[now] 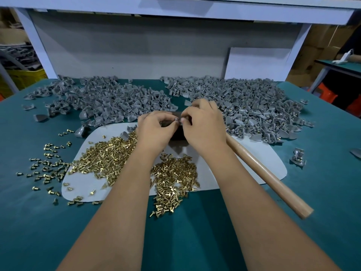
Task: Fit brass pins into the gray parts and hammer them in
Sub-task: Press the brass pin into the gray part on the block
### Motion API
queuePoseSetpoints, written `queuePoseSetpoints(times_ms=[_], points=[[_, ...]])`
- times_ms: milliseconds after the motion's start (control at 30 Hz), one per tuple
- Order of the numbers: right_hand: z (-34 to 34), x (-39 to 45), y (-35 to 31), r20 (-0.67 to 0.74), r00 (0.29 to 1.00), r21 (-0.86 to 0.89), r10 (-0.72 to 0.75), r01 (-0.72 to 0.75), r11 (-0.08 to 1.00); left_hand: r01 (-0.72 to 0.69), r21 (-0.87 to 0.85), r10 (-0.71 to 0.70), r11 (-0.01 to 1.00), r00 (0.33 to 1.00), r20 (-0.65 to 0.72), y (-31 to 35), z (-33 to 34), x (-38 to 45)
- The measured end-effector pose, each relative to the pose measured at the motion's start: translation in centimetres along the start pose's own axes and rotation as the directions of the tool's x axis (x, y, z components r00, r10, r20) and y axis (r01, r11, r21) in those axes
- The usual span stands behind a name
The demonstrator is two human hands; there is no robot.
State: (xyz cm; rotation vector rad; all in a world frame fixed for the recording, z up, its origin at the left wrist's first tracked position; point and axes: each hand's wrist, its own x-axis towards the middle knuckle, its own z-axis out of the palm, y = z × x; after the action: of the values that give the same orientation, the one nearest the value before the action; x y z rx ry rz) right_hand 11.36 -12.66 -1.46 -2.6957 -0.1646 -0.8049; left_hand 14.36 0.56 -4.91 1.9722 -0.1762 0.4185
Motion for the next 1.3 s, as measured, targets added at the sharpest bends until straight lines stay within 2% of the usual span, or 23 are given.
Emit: queuePoseSetpoints(times_ms=[167,533,800,1100,1300], points=[[0.4,0.1,-0.5,0.017,0.999,-0.029,0.029,-0.029,0.999,0.004,-0.01,-0.004,1.0,1.0,0.005,-0.2,0.0,0.1],[0.5,0.4,-1.4,0.014,0.993,0.032,0.119,-0.12,0.992,0.013,-0.038,-0.013,0.999,1.0,0.013,-0.2,0.0,0.1],[1.3,0.2,-1.7,-0.079,0.994,0.031,0.074,-0.072,0.997,0.057,-0.026,-0.056,0.998,0.997,0.049,0.0,-0.2,-0.1],[1.6,-0.1,-1.3,-0.068,0.996,0.19,0.064,-0.05,0.981,0.057,-0.018,-0.057,0.998,0.998,0.024,0.1,-0.2,-0.2],[1.6,-0.3,-1.1,-0.073,0.996,0.169,0.05,-0.037,0.985,0.055,-0.015,-0.055,0.998,0.998,0.015,0.0,-0.1,-0.1]])
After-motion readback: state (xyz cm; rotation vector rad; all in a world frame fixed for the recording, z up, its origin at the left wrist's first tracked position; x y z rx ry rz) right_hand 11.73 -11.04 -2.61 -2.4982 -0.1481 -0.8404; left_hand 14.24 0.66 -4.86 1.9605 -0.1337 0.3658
